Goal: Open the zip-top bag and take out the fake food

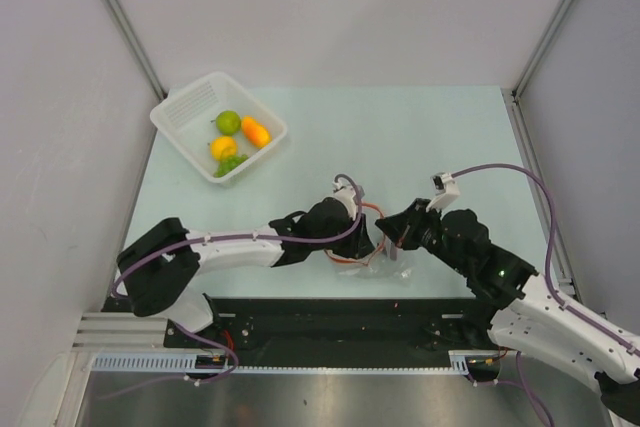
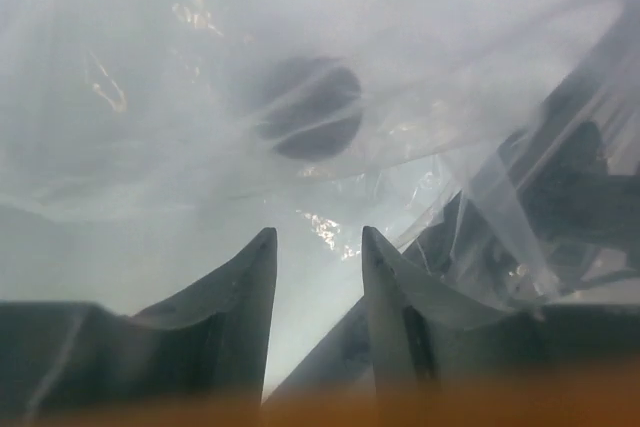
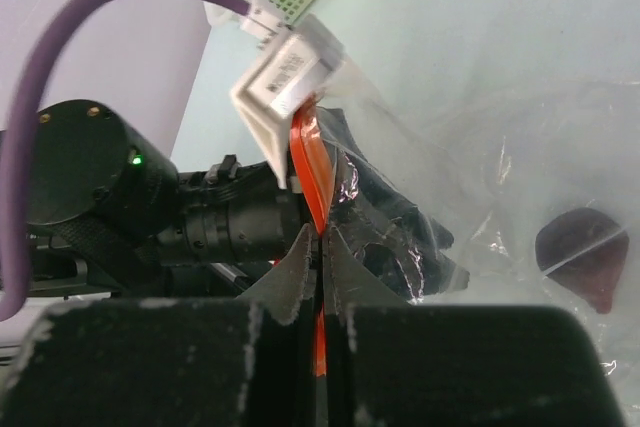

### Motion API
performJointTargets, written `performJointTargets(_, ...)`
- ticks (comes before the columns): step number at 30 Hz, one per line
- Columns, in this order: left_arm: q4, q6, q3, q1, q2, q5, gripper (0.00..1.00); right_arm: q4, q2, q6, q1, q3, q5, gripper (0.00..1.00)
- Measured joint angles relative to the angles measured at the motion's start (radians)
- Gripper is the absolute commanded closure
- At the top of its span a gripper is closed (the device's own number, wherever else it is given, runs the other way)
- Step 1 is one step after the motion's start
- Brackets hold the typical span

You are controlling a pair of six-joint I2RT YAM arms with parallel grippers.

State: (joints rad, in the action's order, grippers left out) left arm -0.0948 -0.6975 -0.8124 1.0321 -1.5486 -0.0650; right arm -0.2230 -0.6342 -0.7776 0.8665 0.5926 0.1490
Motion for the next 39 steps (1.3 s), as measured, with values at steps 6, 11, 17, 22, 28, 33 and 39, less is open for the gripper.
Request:
performJointTargets(6, 0.021, -0.009, 0.076, 0.001, 0.162, 0.103, 0.5, 0.067, -0.066, -0.021, 0.0, -0.007, -0.051, 1.0)
performJointTargets(11, 0.121, 0.012, 0.067, 0.002, 0.324, 0.188, 0.49, 0.219, -0.217, -0.058, 0.005, -0.006, -0.145, 1.0)
performJointTargets(17, 0.24, 0.028, 0.066, 0.0, 0.385, 0.249, 0.54, 0.32, -0.277, -0.089, 0.011, -0.006, -0.198, 1.0)
performJointTargets(22, 0.278, 0.029, 0.066, 0.0, 0.381, 0.248, 0.57, 0.356, -0.245, -0.122, 0.011, -0.009, -0.211, 1.0)
performJointTargets(28, 0.279, 0.029, 0.066, 0.001, 0.378, 0.243, 0.55, 0.398, -0.235, -0.167, 0.011, -0.01, -0.237, 1.0)
performJointTargets(33, 0.295, 0.045, 0.066, 0.002, 0.377, 0.244, 0.52, 0.466, -0.255, -0.199, 0.01, -0.028, -0.264, 1.0)
performJointTargets(39, 0.3, 0.055, 0.055, 0.002, 0.282, 0.231, 0.48, 0.475, -0.209, -0.225, -0.032, -0.137, -0.276, 1.0)
